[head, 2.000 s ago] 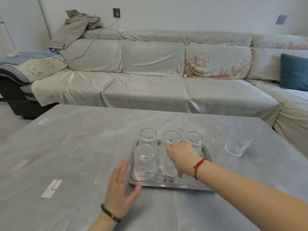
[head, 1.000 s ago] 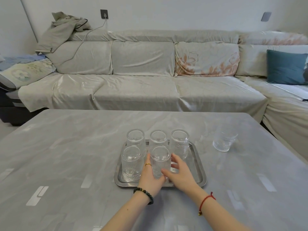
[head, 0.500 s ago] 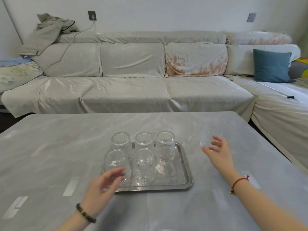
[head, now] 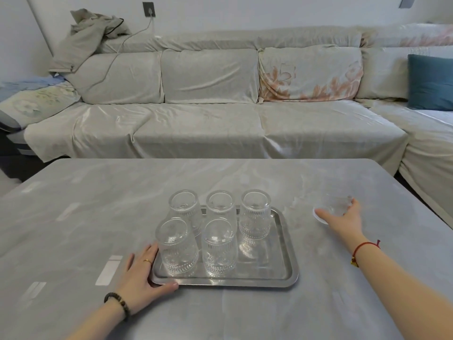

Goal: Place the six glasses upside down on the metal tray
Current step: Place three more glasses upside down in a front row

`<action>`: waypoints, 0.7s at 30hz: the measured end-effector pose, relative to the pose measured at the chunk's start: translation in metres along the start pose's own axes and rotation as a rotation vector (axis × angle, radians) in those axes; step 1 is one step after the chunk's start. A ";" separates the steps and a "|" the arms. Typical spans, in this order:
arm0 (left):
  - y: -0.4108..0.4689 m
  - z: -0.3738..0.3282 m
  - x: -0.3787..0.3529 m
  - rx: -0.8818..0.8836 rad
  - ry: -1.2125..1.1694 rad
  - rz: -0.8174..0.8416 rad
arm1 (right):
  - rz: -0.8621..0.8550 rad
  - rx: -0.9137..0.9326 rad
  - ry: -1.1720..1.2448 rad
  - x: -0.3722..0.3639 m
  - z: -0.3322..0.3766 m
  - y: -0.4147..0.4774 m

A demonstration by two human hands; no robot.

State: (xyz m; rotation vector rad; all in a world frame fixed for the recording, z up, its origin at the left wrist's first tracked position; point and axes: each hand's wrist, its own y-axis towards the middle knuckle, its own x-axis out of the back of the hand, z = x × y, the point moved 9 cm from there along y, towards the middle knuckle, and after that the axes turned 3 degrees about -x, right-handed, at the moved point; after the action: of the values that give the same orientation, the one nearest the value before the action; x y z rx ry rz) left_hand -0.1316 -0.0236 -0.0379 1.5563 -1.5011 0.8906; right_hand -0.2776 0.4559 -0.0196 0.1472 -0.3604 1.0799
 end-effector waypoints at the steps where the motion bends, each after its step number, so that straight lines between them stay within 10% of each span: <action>1: 0.000 0.000 0.000 -0.005 -0.002 -0.009 | -0.008 0.000 -0.025 -0.001 -0.002 0.003; 9: -0.002 -0.001 0.000 0.009 0.031 -0.025 | -0.085 0.024 -0.046 0.009 0.014 -0.019; 21: -0.004 -0.002 -0.001 0.024 -0.014 0.004 | 0.344 0.400 -0.319 0.012 0.120 -0.134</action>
State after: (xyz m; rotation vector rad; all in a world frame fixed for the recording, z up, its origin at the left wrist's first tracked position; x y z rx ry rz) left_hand -0.1276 -0.0210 -0.0379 1.5801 -1.5087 0.9044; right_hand -0.1802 0.3679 0.1039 0.6367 -0.4623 1.4669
